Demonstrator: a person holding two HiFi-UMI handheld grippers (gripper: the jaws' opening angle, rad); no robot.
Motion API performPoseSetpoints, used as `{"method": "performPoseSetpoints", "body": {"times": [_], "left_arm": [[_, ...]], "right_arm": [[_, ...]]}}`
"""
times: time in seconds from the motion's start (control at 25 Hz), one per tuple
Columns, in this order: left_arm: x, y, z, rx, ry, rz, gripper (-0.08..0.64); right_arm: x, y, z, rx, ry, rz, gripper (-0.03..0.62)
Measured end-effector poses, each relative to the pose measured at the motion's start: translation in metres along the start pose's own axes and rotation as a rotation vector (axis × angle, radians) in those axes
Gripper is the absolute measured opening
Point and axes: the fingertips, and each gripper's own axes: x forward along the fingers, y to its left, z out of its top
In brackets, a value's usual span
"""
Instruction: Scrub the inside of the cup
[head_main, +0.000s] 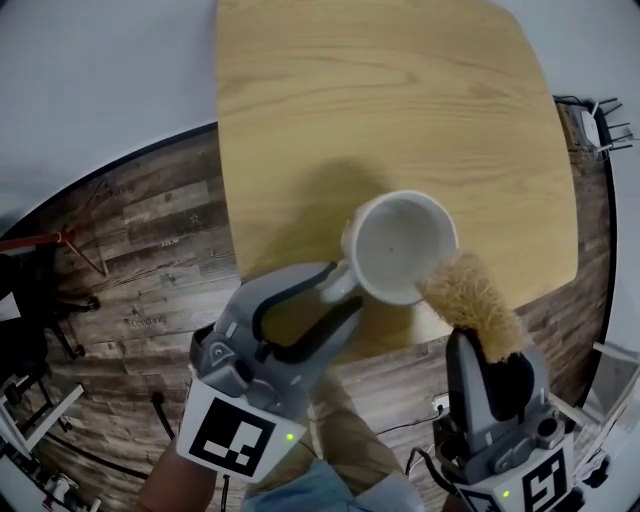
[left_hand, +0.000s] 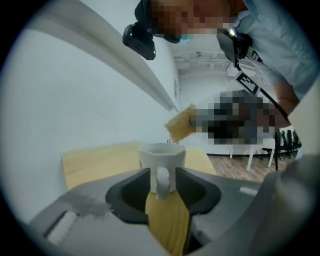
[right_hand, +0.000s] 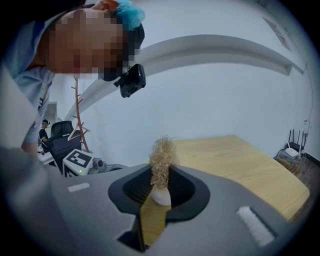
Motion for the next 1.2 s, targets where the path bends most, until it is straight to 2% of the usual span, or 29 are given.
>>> {"method": "performPoseSetpoints", "body": {"times": [0.24, 0.4, 0.8, 0.92, 1.12, 1.2], "left_arm": [[0.005, 0.006, -0.012, -0.051, 0.082, 0.005, 0.167], [0.006, 0.004, -0.014, -0.030, 0.116, 0.009, 0.166], [0.004, 0.000, -0.013, -0.010, 0.133, 0.005, 0.140], [0.005, 0.001, -0.013, -0.001, 0.129, 0.008, 0.086], [0.005, 0.002, -0.025, -0.008, 0.186, -0.004, 0.078], [0.004, 0.004, -0.029, -0.001, 0.235, -0.020, 0.077]], "right_arm": [[0.001, -0.003, -0.003, 0.006, 0.004, -0.010, 0.077], [0.002, -0.005, -0.005, 0.011, 0.008, -0.015, 0.077], [0.003, -0.009, -0.013, 0.027, 0.022, -0.027, 0.077], [0.005, -0.010, -0.013, 0.026, 0.020, -0.035, 0.077], [0.008, -0.013, -0.012, 0.015, 0.020, -0.045, 0.077], [0.008, -0.014, -0.012, 0.011, 0.028, -0.049, 0.077]]}}
